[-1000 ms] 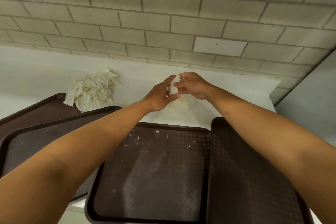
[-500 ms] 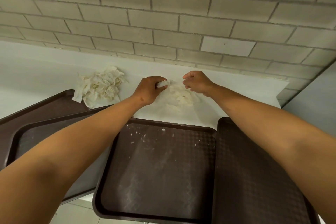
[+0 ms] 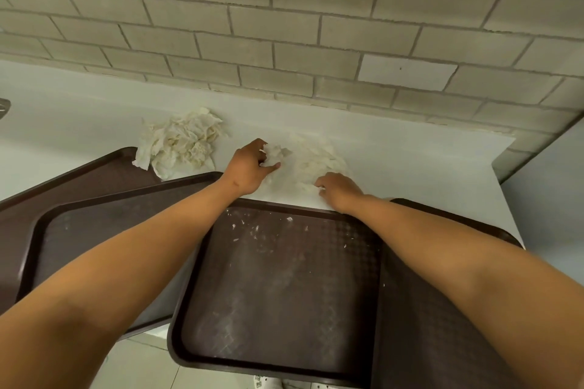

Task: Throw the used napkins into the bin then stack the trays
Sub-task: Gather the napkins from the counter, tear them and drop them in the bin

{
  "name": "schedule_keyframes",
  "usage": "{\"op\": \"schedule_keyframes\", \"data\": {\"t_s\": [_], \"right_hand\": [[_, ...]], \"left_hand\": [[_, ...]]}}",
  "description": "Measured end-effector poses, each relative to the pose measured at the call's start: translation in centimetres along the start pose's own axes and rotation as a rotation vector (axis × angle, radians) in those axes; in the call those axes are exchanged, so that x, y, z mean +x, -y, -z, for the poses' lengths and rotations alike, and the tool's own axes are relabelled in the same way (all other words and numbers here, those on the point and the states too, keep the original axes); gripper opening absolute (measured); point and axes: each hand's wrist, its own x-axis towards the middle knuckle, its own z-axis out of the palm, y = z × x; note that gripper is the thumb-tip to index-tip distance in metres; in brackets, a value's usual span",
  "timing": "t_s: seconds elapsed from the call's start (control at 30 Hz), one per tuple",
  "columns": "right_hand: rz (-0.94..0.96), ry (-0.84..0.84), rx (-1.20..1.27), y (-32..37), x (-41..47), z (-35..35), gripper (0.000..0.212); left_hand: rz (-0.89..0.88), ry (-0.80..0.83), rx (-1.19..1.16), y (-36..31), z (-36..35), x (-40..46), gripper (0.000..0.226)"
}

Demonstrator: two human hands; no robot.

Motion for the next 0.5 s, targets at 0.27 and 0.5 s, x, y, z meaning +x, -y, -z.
{"op": "schedule_keyframes", "data": {"t_s": [0.27, 0.5], "right_hand": [[0.014, -0.084, 0.249, -0.1, -2.8, 4.9, 0.036], [0.069, -0.198, 0.468, -1.2, -5.7, 12.5, 0.005]], "left_hand": [[0.014, 0.037, -0.157, -1.2, -0.2, -0.4, 0.034], [-0.006, 0.038, -0.284, -4.6, 0.4, -0.7, 0.031]]}}
